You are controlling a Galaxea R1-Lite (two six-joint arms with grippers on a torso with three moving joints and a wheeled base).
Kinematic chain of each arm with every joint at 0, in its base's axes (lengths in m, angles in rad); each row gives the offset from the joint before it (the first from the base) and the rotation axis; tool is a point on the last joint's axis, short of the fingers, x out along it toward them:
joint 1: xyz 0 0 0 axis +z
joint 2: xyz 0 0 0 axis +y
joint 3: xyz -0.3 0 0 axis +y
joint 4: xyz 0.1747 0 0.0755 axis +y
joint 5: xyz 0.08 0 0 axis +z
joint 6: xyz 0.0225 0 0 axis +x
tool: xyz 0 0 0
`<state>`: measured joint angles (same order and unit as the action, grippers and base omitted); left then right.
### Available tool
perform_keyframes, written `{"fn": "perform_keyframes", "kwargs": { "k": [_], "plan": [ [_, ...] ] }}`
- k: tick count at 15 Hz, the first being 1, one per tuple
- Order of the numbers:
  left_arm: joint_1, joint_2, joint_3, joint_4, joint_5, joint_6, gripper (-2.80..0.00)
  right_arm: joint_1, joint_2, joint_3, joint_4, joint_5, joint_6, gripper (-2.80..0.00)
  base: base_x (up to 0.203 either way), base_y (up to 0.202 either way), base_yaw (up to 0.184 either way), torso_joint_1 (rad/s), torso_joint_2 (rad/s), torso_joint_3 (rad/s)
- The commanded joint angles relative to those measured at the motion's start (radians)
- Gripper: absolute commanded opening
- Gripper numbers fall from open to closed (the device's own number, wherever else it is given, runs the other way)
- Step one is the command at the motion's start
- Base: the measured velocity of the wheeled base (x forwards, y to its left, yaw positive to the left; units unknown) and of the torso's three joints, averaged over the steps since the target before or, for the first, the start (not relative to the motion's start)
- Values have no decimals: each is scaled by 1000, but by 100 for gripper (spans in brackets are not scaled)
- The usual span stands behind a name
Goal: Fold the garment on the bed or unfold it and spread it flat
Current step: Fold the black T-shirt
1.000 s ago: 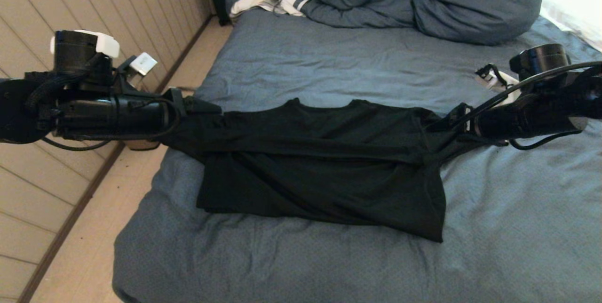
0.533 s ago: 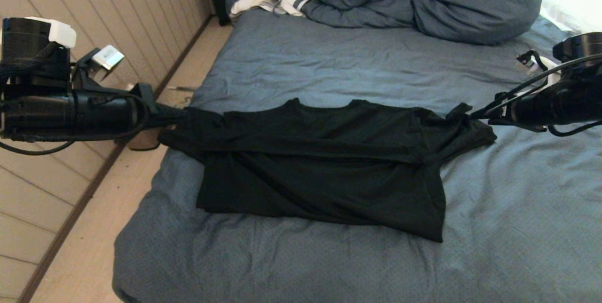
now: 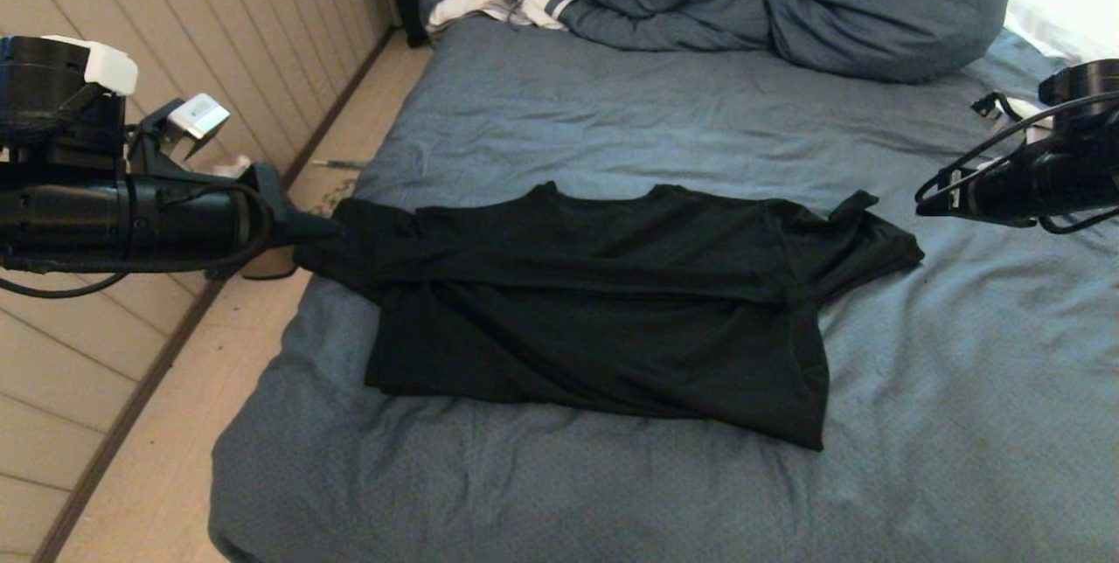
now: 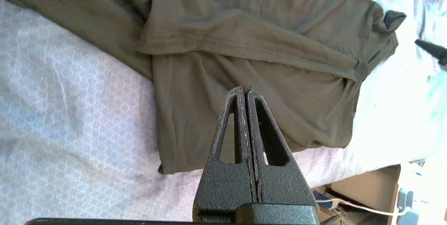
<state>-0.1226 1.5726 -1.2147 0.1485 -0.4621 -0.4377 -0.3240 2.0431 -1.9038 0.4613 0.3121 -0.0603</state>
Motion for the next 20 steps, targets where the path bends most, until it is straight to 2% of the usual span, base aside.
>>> {"fn": "perform_keyframes", "kwargs": {
  "k": [1, 2, 6, 9, 15, 16, 20],
  "plan": [
    [0, 3, 4, 3, -3, -3, -280, -3, 57, -59, 36, 2, -82, 0, 0, 0, 0, 0, 0, 0],
    [0, 5, 4, 6, -3, -3, -280, -1, 62, -55, 38, 2, -137, 0, 0, 0, 0, 0, 0, 0],
    [-2, 12, 6, 17, -4, -3, -280, 6, 106, -57, 21, 8, -251, 0, 0, 0, 0, 0, 0, 0],
    [-5, 15, 10, 19, -5, -3, -280, 9, 163, -56, -38, 10, -253, 0, 0, 0, 0, 0, 0, 0],
    [-29, 29, 17, 17, -6, -7, -280, 10, 207, -55, -38, 68, -247, 0, 0, 0, 0, 0, 0, 0],
    [-32, 29, 17, 17, -6, -7, -280, 10, 203, -55, -38, 73, -244, -280, 0, 0, 0, 0, 0, 0],
    [-45, 27, 27, 13, -6, -9, -280, 10, 165, -52, -33, 102, -185, -280, 0, 0, 0, 0, 0, 0]
  ]
}}
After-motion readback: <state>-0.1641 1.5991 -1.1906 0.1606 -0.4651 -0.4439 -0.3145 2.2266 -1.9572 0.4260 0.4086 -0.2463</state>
